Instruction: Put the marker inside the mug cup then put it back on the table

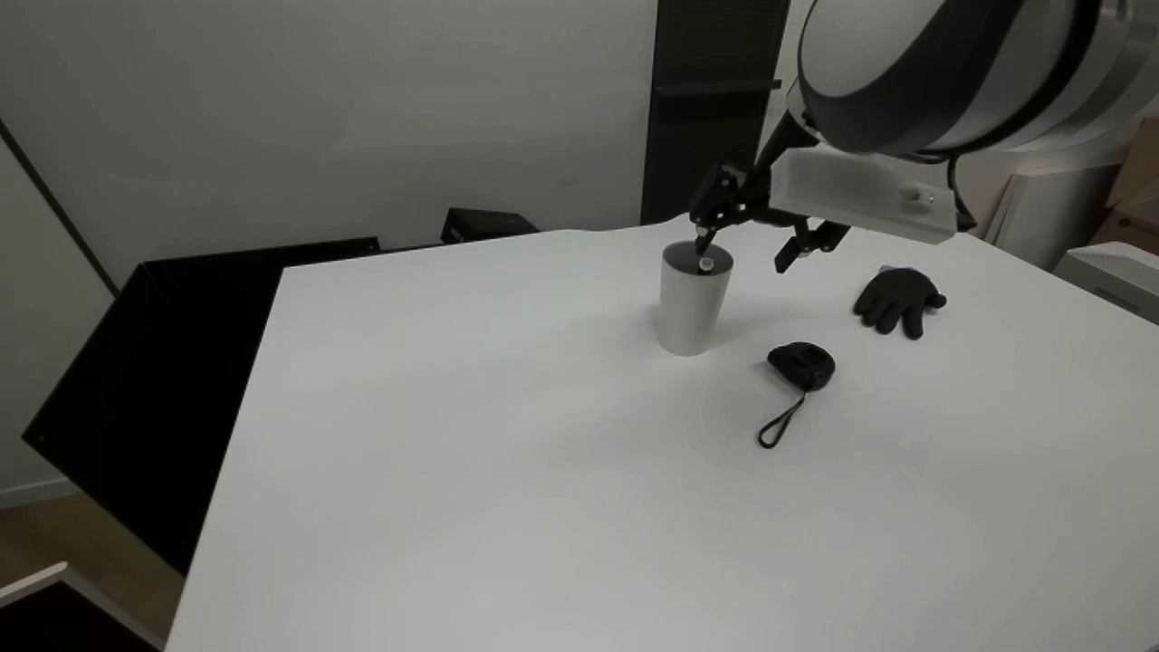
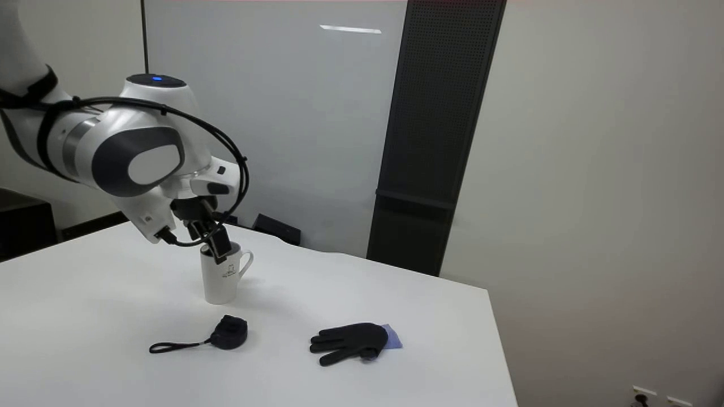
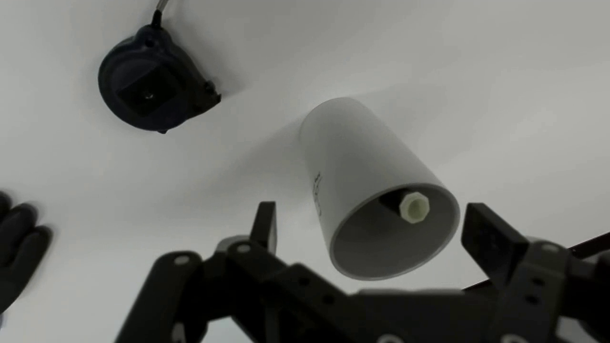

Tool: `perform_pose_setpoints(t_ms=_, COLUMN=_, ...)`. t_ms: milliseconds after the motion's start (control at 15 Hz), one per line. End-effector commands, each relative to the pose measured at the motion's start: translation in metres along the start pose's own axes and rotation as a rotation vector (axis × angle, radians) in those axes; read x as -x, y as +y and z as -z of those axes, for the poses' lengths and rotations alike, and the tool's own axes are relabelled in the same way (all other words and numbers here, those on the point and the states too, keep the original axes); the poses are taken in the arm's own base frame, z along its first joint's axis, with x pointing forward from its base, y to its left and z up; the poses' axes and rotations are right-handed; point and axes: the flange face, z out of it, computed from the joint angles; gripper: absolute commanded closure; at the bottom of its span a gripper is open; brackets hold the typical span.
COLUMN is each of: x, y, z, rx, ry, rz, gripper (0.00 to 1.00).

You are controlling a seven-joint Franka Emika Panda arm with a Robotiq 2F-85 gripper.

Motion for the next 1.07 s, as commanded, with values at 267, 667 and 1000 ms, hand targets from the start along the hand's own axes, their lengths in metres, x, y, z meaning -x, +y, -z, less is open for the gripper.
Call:
perform_pose_setpoints(t_ms=267, x=0.011, y=0.003, z=0.012, rx=0.101, ry=0.15, rz=0.082, gripper=0.0)
perform_pose_setpoints(t_ms=667, x=0.022, y=-0.016, z=0.01, rx=0.144, ry=0.178, rz=0.117, gripper=0.0)
perform_pose_setpoints(t_ms=1000, x=0.034, y=-0.032, z=0.006, rx=0.156, ry=0.183, rz=0.149, gripper=0.0)
